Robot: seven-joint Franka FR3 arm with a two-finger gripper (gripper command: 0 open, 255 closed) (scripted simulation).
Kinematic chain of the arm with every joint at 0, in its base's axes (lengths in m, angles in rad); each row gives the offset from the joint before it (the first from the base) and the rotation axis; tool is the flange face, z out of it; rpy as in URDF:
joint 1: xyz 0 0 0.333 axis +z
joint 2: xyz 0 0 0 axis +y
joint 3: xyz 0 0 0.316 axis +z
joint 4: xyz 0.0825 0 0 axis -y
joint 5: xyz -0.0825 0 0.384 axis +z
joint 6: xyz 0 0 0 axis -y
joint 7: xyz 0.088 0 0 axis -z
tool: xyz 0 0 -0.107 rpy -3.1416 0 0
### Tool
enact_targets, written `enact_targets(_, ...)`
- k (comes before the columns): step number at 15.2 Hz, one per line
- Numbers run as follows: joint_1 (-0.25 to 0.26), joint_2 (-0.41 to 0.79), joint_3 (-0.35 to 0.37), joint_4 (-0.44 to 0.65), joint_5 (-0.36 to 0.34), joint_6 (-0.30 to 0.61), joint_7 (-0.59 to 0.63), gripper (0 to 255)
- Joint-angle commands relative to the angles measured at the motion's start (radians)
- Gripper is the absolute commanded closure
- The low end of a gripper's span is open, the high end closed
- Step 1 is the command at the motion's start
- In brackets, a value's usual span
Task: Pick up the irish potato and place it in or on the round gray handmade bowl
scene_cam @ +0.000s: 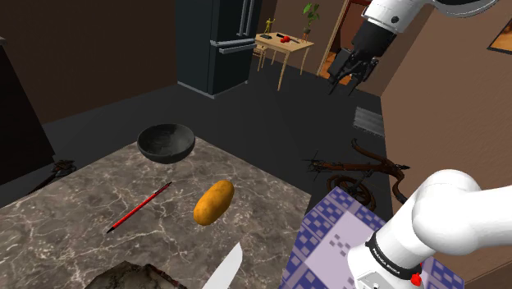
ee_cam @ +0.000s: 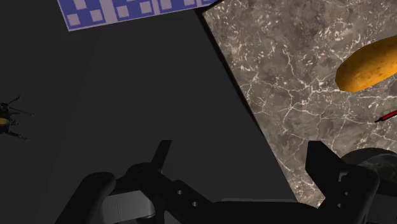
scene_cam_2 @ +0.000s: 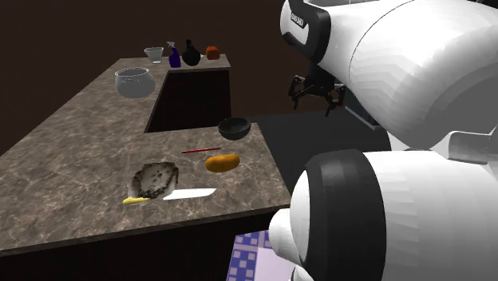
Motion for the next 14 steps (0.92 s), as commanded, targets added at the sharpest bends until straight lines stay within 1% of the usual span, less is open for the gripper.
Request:
enact_targets(1, 0.0, 0.0, 0.0, 0.0, 0.0, 0.0, 0.0, 0)
enact_targets(8, -0.001, -0.045, 0.177, -0.148, 0.112, 0.105, 0.282, 0)
enact_targets(14, 0.001, -0.003, 0.349, -0.206, 0.218, 0.216, 0.526, 0)
